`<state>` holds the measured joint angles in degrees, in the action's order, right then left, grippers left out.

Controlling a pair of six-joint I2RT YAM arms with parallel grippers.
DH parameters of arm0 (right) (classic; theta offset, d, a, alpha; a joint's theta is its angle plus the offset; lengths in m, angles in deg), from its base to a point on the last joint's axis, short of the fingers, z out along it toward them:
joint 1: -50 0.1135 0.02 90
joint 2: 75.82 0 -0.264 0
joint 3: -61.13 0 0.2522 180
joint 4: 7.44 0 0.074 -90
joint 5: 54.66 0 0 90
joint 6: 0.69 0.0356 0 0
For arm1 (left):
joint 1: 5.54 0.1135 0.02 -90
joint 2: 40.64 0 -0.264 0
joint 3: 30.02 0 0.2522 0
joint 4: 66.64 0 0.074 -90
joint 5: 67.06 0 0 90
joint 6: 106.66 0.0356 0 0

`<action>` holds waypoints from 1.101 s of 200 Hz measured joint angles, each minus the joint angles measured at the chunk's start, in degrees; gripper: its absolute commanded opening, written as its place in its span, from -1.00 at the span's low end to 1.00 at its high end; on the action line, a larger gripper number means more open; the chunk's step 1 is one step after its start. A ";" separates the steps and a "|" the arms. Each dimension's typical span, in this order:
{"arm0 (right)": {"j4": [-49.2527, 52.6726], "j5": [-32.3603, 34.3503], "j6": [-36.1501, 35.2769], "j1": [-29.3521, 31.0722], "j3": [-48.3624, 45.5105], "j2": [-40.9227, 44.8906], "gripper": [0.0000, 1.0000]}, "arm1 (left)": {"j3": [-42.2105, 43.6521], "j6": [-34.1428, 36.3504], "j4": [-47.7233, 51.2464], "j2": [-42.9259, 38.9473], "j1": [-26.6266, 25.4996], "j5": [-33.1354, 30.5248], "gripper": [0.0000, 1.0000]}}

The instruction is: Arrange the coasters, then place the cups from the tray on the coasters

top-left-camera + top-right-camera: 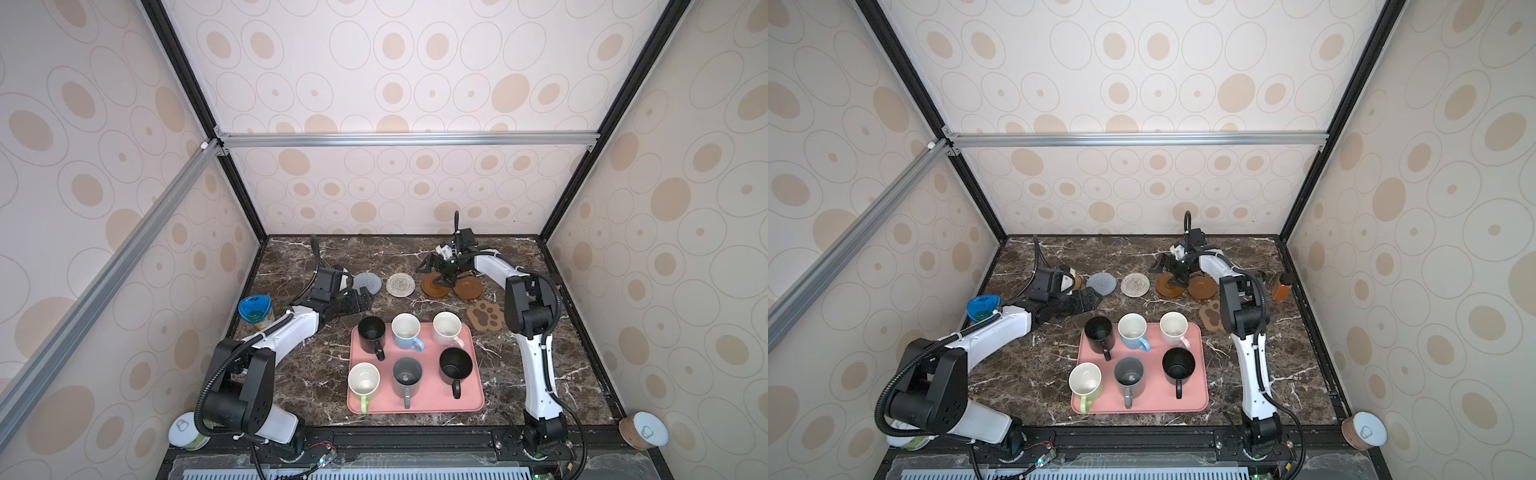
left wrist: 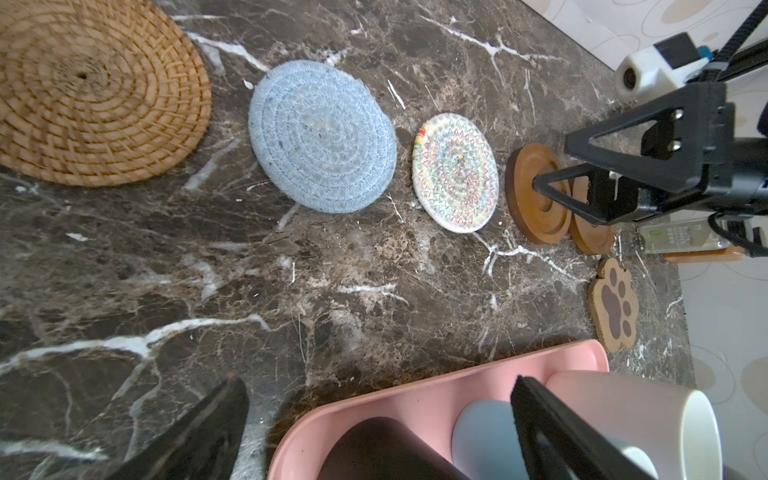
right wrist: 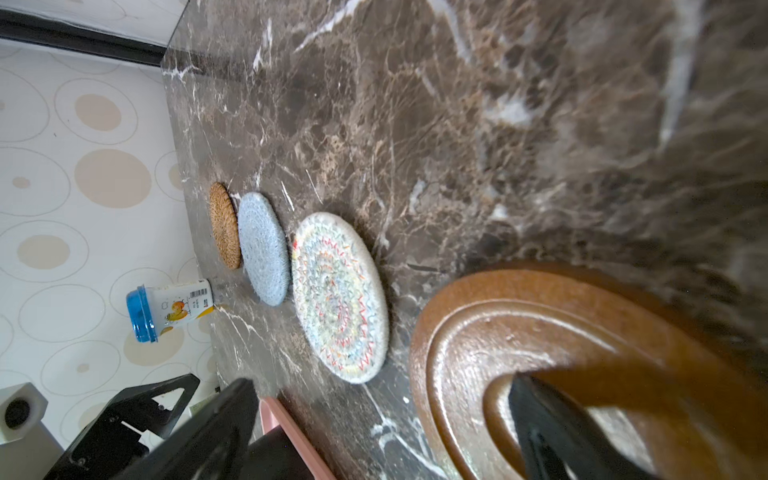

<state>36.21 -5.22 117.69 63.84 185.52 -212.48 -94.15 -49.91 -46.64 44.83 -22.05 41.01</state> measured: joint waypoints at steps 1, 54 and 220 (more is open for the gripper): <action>0.00 0.00 0.00 0.00 0.07 -0.04 0.97 | 0.00 0.00 0.00 0.00 0.00 0.00 1.00; 0.39 -0.26 0.96 0.50 1.03 -0.68 0.98 | 0.00 0.00 0.00 -0.02 0.00 0.02 1.00; -1.46 -1.03 3.63 1.38 0.94 -0.81 0.98 | 0.00 0.00 -0.02 -0.11 0.00 0.02 1.00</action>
<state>34.75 -6.24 121.32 65.22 186.46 -213.29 -94.15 -49.91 -46.66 44.72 -22.05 41.03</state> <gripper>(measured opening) 0.987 0.999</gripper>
